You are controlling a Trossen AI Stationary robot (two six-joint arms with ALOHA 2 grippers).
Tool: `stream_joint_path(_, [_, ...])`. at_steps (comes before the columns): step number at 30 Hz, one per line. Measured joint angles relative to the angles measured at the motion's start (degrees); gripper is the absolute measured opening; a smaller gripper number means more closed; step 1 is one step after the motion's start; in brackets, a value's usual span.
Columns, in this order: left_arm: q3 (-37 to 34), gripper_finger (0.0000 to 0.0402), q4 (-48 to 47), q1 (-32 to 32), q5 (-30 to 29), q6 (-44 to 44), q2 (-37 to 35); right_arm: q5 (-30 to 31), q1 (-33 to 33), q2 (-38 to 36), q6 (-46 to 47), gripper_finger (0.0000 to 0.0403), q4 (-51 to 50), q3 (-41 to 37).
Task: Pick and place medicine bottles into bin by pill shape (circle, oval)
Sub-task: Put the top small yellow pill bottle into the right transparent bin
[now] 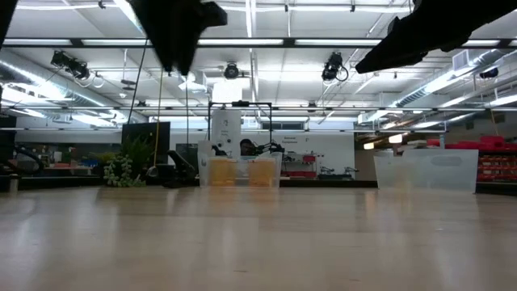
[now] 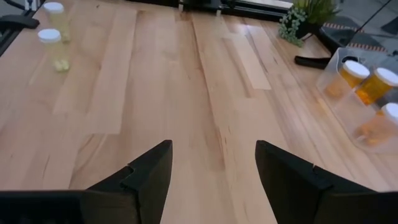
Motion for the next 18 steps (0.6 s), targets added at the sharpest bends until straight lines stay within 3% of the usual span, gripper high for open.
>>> stream_joint_path(12, [-12.6, 0.0131, 6.4, -14.5, 0.8, -19.2, 0.0, 0.0, 0.0, 0.0, -3.4, 0.0236, 0.2, 0.0])
stream_joint_path(18, [-13.6, 0.0155, 8.1, -16.9, 3.8, -28.9, 0.1, 0.0, 0.0, 0.0, -3.5, 0.0236, 1.0, 0.0])
